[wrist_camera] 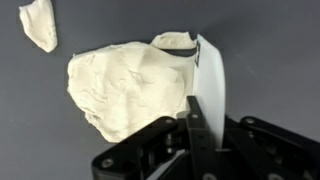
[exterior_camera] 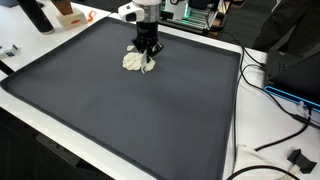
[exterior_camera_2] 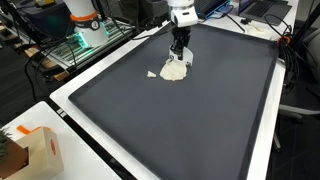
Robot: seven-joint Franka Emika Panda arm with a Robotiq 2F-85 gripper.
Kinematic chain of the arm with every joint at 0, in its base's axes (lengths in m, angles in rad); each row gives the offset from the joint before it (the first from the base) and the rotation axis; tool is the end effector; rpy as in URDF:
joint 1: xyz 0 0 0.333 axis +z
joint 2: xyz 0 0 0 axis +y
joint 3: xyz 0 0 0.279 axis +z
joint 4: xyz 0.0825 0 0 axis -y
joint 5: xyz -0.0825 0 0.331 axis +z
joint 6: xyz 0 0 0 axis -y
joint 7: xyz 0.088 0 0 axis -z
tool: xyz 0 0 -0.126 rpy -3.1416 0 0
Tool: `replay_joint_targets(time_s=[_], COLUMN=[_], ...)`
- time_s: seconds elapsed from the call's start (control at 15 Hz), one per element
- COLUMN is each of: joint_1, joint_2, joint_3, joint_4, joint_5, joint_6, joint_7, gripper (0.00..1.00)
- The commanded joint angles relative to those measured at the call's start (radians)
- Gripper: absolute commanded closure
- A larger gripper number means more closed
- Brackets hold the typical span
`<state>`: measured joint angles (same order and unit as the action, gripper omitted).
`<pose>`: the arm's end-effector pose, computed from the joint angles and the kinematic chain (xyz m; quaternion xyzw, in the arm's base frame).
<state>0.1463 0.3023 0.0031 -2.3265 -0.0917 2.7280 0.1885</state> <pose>0.4901 0.0766 0.2101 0.9983 0.0214 0.0522 0.0114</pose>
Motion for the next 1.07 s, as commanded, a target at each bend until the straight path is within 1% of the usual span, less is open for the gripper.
replay_joint_targets(time_s=[0.0, 0.33, 0.6, 1.0], joint_1=[-0.010, -0.006, -0.016, -0.013], joint_2=[0.122, 0.158, 0.192, 0.246], joint_3=[-0.009, -0.014, 0.000, -0.009], joint_4=[0.024, 0.087, 0.154, 0.257], joint_5=[-0.039, -0.072, -0.051, -0.037], joint_6=[0.048, 0.067, 0.068, 0.061], joint_7=[-0.053, -0.081, -0.114, -0.090], gripper=[0.99, 0.99, 0.99, 0.99])
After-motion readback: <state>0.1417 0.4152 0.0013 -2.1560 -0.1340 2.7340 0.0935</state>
